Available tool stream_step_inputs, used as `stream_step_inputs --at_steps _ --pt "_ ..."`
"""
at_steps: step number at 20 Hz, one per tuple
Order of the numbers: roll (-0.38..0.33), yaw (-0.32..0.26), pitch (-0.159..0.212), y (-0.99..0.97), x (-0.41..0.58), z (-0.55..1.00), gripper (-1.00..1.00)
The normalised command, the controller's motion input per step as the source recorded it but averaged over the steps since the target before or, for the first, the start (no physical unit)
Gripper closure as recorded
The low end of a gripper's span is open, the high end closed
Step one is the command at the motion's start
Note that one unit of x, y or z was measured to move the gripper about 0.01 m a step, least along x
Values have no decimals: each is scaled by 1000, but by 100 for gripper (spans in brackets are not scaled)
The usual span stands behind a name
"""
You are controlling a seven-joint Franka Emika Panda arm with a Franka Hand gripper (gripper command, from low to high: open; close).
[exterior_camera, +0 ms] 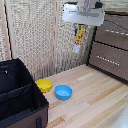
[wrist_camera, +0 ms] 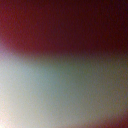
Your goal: Kindly direct your grabber toward the cereal bar. Delicately grip the cereal bar using your grabber. Transport the clutched cereal bar to the rear part of the organizer. Set the cereal bar down and place it in the rear section of the organizer.
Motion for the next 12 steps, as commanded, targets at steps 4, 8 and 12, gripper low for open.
stream_step_inputs --at_steps 4,8,12 --pt "27 -70 53 811 173 271 100" --pt "21 -62 47 834 233 302 100" --pt "18 -67 42 829 261 315 100"
